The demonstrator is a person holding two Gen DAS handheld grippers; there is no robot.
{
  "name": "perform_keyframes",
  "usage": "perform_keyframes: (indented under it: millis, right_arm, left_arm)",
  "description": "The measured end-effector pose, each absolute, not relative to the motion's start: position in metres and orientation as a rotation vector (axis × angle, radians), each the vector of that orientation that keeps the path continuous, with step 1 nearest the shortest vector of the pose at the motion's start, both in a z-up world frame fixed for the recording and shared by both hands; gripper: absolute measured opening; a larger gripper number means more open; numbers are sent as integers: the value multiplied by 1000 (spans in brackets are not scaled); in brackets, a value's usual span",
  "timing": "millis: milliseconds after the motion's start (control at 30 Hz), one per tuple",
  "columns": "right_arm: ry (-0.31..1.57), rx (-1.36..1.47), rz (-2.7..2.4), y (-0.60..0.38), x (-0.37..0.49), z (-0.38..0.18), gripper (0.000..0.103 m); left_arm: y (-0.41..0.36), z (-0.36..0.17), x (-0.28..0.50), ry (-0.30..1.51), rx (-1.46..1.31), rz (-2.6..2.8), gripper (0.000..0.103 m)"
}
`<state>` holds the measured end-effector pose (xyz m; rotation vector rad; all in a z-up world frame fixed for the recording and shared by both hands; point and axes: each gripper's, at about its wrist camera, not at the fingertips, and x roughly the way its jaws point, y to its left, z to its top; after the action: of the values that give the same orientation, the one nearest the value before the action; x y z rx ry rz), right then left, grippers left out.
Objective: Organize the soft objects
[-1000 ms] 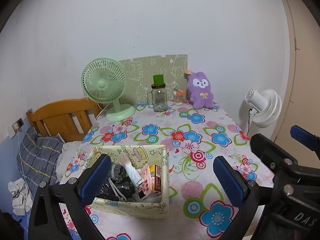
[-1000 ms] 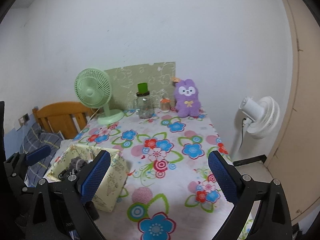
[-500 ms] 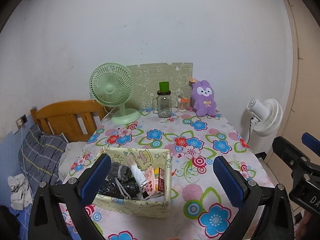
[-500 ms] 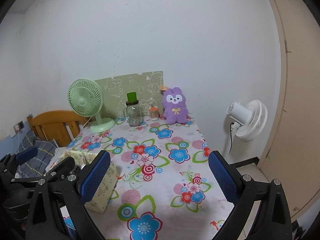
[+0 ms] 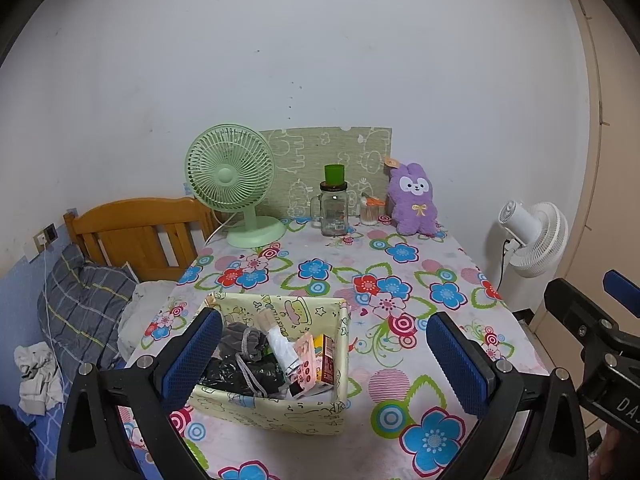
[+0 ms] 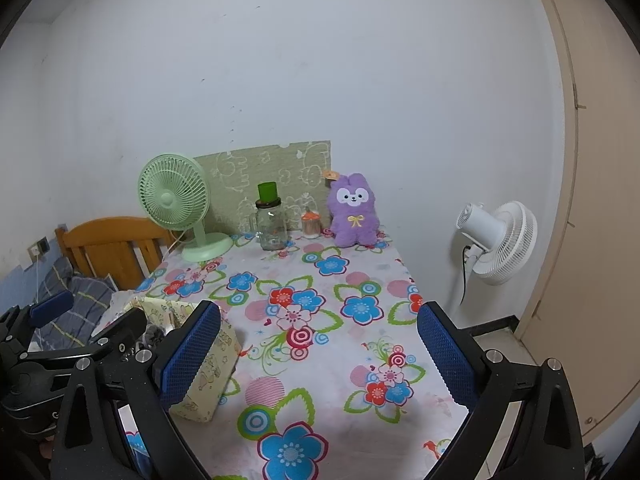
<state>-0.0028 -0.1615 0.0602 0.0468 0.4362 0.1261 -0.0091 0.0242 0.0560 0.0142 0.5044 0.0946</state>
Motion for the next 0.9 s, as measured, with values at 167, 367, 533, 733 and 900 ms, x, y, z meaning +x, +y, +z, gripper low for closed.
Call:
perform_keyframes:
  millis: [167,367,533,733,900]
  right_arm:
    - [441,43,133,-158,-2,59,100]
    - [441,40,140,-155,0,59,100]
    - [442,39,139,-154,0,59,100]
    - [444,39,138,-155,0,58,100]
    - [443,38,136,-154,0,58,100]
  left_arm:
    - [25,56,-8,504,13,104,103]
    - [28,56,-9,504,0,105,103]
    - [29,56,-9,504,-1,104,103]
    - [29,56,-10,502,0,105,103]
    - [29,55,-10,504,-1,106,103]
